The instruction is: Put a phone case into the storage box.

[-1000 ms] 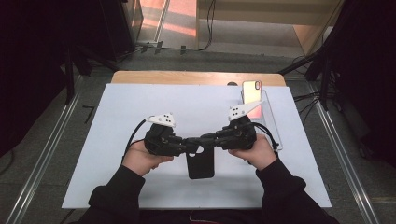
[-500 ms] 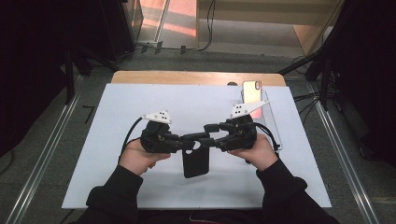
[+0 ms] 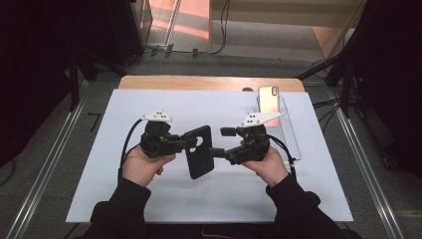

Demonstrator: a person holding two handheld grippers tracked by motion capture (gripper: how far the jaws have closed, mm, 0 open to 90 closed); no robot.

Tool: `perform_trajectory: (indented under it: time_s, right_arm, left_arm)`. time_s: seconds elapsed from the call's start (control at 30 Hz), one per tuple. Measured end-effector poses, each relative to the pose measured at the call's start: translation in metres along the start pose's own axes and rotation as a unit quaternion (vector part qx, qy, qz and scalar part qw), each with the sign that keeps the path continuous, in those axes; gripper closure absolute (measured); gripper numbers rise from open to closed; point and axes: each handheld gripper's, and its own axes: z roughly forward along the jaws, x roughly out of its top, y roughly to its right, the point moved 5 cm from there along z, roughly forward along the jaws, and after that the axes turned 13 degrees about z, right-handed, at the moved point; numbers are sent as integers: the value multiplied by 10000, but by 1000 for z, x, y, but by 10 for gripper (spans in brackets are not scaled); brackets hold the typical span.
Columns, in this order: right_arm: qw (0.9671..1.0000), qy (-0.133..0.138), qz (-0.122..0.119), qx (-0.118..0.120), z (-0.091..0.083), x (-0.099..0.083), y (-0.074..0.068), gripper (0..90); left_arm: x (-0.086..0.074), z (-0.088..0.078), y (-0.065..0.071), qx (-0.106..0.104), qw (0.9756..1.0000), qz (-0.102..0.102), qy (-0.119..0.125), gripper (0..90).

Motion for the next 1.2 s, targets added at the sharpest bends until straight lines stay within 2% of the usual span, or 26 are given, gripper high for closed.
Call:
perform_trajectory:
  time_s: [0.07,0.23,0.4,0.47,0.57,0.77,1.03,1.2]
  right_arm:
    - [9998,33,89,-165,3,-1,1,0]
    - [9992,-13,151,-363,9,-6,-1,0]
    - [9969,67,234,-753,17,-9,-4,0]
    - [9969,140,266,-733,19,-10,-7,0]
    - [9959,172,308,-833,24,-11,-11,0]
    - [9939,250,476,-958,31,-15,-15,0]
    - [9913,284,515,-1175,42,-21,-14,0]
    - [9895,262,508,-1326,49,-22,-14,0]
  left_arm:
    - [0,0,-1,78,10000,-53,-31,768]
    - [1,0,0,245,9995,-188,-53,767]
    - [3,1,2,378,9990,-224,-76,767]
    - [3,2,3,408,9988,-257,-69,767]
    - [3,3,3,463,9984,-310,-81,768]
    - [4,6,8,490,9986,-193,-66,767]
    - [4,8,11,368,9984,-423,11,767]
    - [5,11,17,286,9988,-404,-16,766]
